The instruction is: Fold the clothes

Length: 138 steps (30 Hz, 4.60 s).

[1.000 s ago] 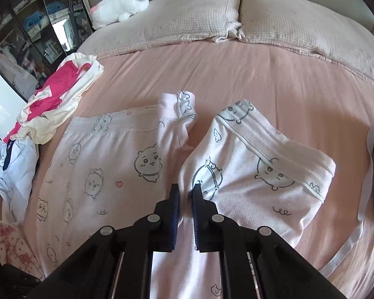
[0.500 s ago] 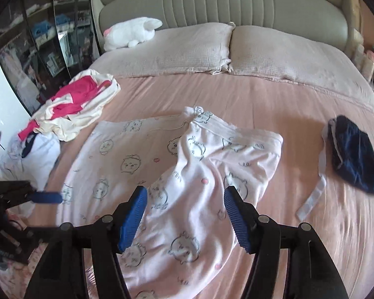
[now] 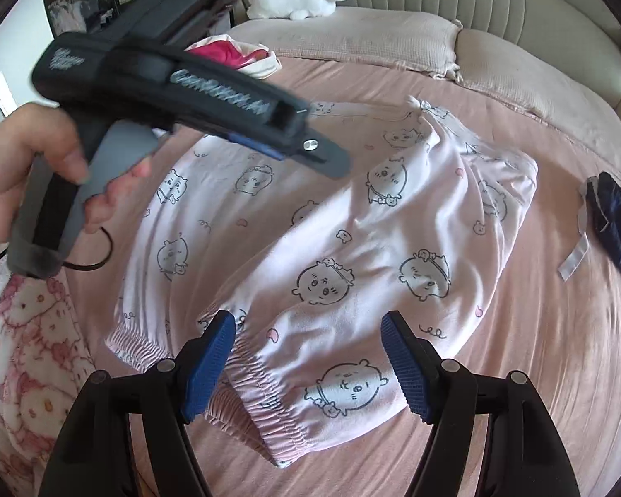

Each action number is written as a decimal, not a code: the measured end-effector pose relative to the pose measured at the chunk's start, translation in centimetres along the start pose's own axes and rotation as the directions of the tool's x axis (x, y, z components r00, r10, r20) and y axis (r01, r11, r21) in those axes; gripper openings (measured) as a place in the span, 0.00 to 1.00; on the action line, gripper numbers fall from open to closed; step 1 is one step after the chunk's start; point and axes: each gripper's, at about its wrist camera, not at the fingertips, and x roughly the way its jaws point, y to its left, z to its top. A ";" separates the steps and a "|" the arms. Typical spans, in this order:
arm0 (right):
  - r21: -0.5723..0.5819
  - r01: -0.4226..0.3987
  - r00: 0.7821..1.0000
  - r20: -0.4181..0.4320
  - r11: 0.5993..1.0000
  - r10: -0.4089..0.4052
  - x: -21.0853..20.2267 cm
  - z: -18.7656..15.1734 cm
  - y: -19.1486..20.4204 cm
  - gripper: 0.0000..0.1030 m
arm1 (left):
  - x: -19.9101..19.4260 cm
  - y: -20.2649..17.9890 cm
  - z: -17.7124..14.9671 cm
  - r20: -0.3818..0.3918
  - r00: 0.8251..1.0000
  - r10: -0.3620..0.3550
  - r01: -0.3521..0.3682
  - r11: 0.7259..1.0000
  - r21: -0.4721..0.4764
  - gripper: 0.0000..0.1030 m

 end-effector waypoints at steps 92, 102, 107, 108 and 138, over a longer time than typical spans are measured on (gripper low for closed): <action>0.304 -0.010 0.999 0.037 0.953 -0.001 -0.4 0.5 -4.8 0.86 | -3.8 2.0 -3.6 -0.129 0.992 -0.010 0.019 0.997 0.073 0.69; 0.184 -0.005 1.000 0.009 0.983 0.003 0.0 8.0 -9.5 0.86 | -1.9 -2.9 -9.6 -0.208 0.977 0.038 -0.049 0.998 -0.050 0.65; 0.071 -0.002 0.997 -0.074 0.997 0.007 5.1 10.6 -8.0 0.85 | -0.9 -3.3 -10.3 -0.212 0.977 0.014 -0.026 0.998 -0.054 0.24; 0.047 0.016 0.997 -0.074 0.999 -0.013 5.7 10.9 -7.5 0.85 | -1.1 -3.2 -10.3 -0.213 0.977 0.009 -0.019 0.999 -0.045 0.19; 0.036 0.099 0.994 -0.039 0.994 -0.098 8.6 12.4 -10.0 0.12 | -3.4 -2.7 -9.8 -0.168 0.985 0.031 -0.045 0.996 -0.080 0.16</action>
